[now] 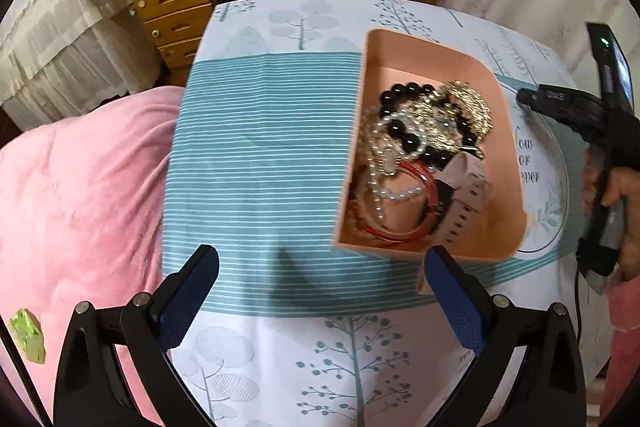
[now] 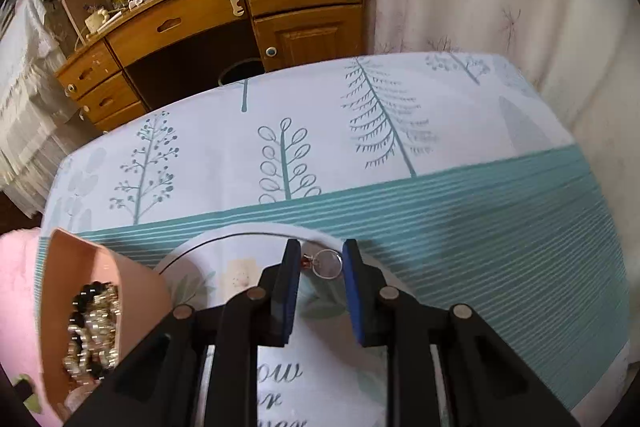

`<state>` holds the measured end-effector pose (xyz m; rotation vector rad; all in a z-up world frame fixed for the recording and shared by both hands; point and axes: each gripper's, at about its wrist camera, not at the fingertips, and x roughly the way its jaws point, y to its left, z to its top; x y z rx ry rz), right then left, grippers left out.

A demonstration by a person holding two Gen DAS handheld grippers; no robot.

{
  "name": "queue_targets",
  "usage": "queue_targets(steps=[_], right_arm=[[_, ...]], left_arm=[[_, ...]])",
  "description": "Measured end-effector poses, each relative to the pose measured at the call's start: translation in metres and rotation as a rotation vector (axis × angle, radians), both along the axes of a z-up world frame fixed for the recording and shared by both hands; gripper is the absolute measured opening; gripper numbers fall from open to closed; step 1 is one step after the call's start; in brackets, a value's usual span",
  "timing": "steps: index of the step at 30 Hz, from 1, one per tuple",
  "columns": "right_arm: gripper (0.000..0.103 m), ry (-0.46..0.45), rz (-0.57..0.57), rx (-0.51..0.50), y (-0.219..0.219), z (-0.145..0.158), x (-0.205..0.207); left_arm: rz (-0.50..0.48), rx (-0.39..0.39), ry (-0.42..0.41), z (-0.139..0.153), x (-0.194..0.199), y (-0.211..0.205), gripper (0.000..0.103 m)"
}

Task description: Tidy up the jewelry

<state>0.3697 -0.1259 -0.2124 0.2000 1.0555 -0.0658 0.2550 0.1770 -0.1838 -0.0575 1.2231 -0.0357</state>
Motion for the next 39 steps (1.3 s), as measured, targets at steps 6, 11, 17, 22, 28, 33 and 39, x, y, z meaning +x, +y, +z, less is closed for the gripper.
queue_targets(steps=[6,11,17,22,28,33,39], right_arm=[[0.021,-0.014,0.027,0.260,0.008,0.026,-0.021],[0.021,-0.058,0.165,0.401,0.042,0.055,-0.051],[0.022,-0.078,0.383,0.327,0.082,0.076,-0.084],[0.062,-0.069,0.553,0.240,0.094,0.091,-0.107],[0.078,-0.039,0.594,0.143,0.078,0.101,-0.154],[0.093,0.104,0.575,0.143,0.052,0.094,-0.210],[0.102,0.140,0.476,0.097,-0.002,0.108,-0.290]], left_arm=[[0.010,-0.006,0.020,-0.001,-0.007,0.009,0.102],[0.000,-0.014,0.023,0.006,-0.017,0.007,0.102],[-0.014,-0.013,0.010,0.027,-0.034,-0.001,0.102],[0.004,-0.070,0.010,0.052,-0.053,-0.005,0.102],[0.038,-0.044,-0.006,0.077,-0.088,-0.021,0.102],[0.117,-0.153,0.096,0.076,-0.116,-0.040,0.101],[0.187,-0.060,0.139,0.084,-0.156,-0.085,0.101]])
